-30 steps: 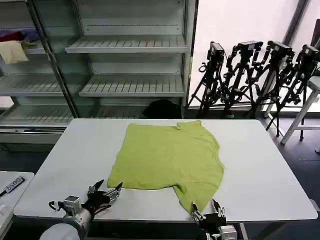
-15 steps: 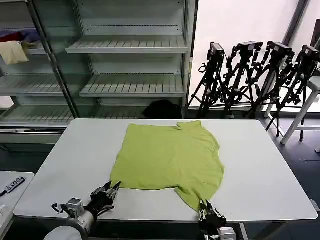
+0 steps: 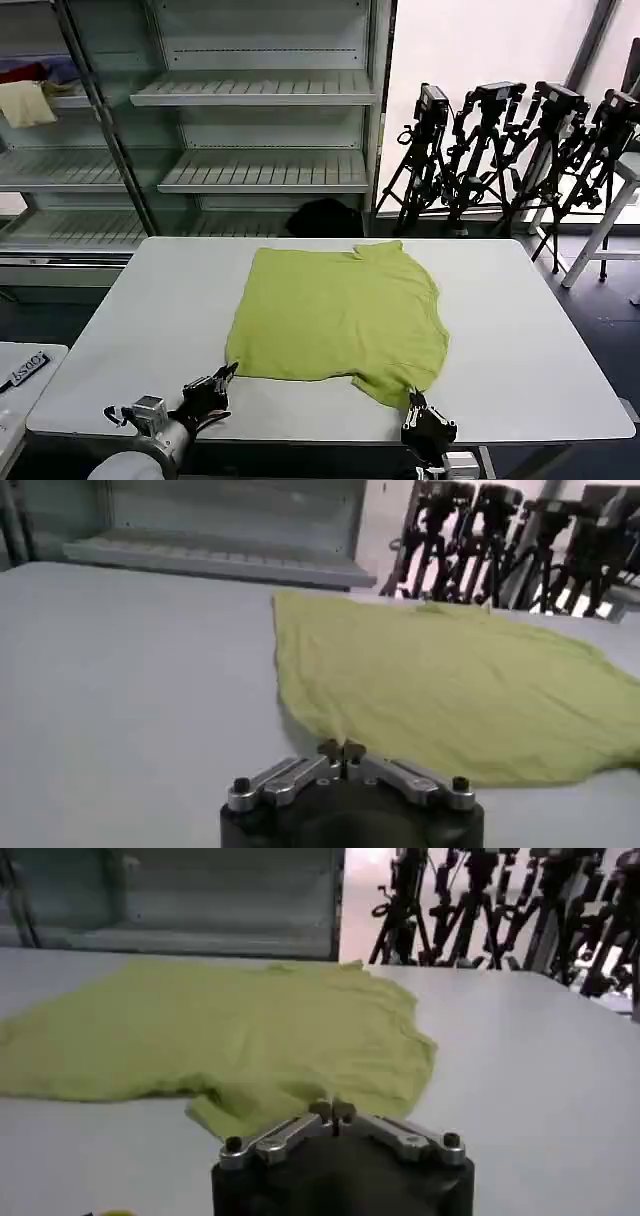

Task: Fold and organize the clothes.

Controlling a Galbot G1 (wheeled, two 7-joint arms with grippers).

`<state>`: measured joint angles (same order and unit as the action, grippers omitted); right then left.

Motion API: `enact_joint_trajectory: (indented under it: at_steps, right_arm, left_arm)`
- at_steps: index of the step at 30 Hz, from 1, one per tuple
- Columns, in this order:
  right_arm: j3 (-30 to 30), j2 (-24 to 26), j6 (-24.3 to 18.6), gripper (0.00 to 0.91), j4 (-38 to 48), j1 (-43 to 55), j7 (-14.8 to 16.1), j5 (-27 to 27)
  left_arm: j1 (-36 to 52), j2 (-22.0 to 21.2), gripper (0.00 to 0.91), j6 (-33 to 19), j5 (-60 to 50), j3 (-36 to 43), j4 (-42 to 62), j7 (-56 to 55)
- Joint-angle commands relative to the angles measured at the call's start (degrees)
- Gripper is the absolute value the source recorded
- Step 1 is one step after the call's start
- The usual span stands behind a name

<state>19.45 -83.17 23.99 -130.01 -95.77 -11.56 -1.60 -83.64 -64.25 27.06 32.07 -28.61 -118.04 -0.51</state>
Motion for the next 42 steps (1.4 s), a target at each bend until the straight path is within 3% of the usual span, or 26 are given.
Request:
enact_joint_trajectory:
  at_steps: [1,10,17,25,42]
  right_arm:
    - [1.05,-0.16,-2.58,0.0,0.78,3.18,-0.43,-0.95]
    - [3.87,-0.71,-0.03,0.0,4.72,12.76,0.46,-5.23]
    - [4.83,-0.97,2.44,0.0,8.92,21.06,1.07,-6.1]
    - [4.6,-0.88,5.14,0.0,14.63,27.46,2.74,-5.34]
    - [2.3,-0.81,6.87,0.0,25.54,38.17,6.42,-1.76]
  left_arm:
    - [7.06,-2.83,0.0,-0.6,4.32,-0.65,0.16,-1.17]
    - [15.4,-3.2,0.0,1.12,6.4,0.65,4.68,-2.97]
    - [18.37,-3.4,0.0,-0.81,6.3,2.44,7.74,-4.06]
    - [22.36,-4.77,0.01,2.08,1.72,4.76,11.77,-4.97]
    - [23.63,-6.76,0.01,2.44,-6.6,6.02,17.18,-4.87]
